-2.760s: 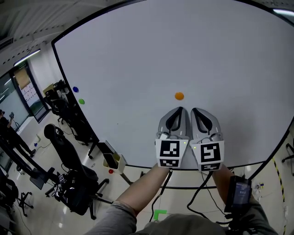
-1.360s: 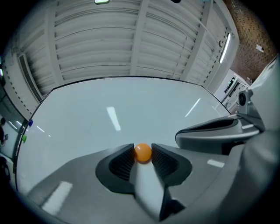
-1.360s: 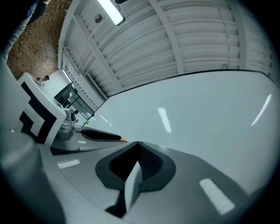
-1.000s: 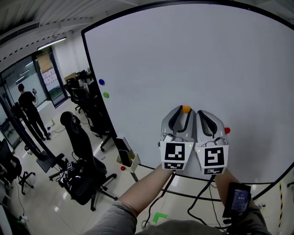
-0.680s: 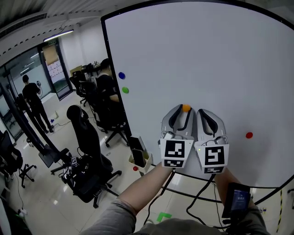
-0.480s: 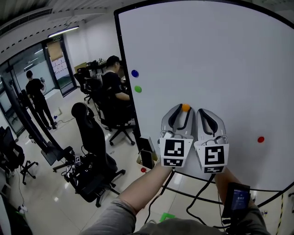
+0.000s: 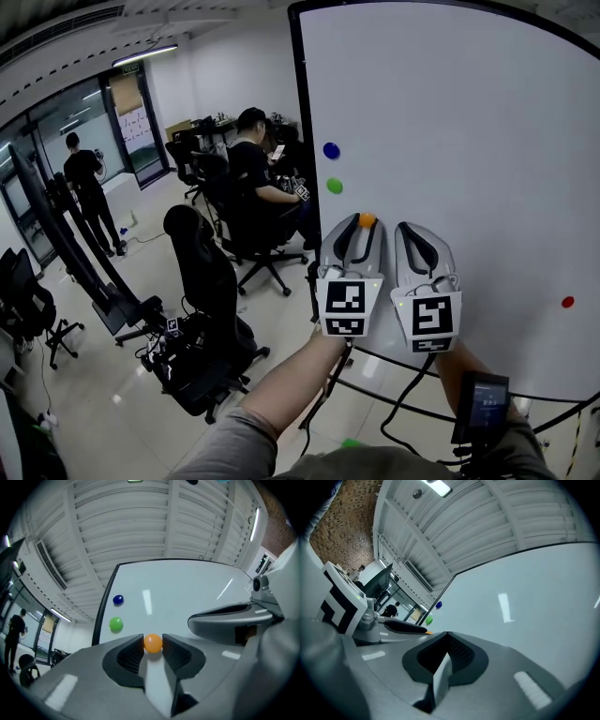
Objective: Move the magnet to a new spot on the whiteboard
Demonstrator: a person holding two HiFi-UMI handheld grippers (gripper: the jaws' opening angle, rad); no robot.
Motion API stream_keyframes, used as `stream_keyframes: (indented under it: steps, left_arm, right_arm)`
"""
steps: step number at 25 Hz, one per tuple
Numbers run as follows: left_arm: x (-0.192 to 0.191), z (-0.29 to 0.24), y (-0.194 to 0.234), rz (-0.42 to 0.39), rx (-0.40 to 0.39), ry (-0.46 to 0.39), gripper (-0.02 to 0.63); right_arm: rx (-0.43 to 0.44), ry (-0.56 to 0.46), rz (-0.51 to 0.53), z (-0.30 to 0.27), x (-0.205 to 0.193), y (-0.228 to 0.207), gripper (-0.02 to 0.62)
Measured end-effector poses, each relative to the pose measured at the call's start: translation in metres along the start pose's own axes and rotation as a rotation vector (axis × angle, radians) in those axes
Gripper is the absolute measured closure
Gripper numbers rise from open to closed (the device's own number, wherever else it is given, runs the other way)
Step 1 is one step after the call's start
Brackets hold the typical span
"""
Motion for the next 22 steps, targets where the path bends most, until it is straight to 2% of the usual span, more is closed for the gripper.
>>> stream_keyframes:
  steps: [5,10,22]
  left_arm:
    - [-0.026,0.0,0.04,0.016,0.026,0.024,0.486]
    - [-0.04,0.001,0.061,0.025,0.018,0.027,0.486]
    - [-0.056,-0.007,0.067,0.007,-0.029,-0.009,0.488]
  right_arm:
    - [0.021,0.008,0.004,-0.029,-0.009,0.03,0.589]
    - [0.026,0.011,0.008,-0.047,-0.013,0.05,0.589]
    - [0.007,0.026,0.017,-0.066,-0.027,0.063,0.588]
Point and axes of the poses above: the fingertips, and each gripper's own axes: z backward along the fingers, y to its left, x out of its top, the point moved 2 cm from there along z, backward along the fingers, and after that the axes turned 11 degrees about -z, right-handed, at the moved point
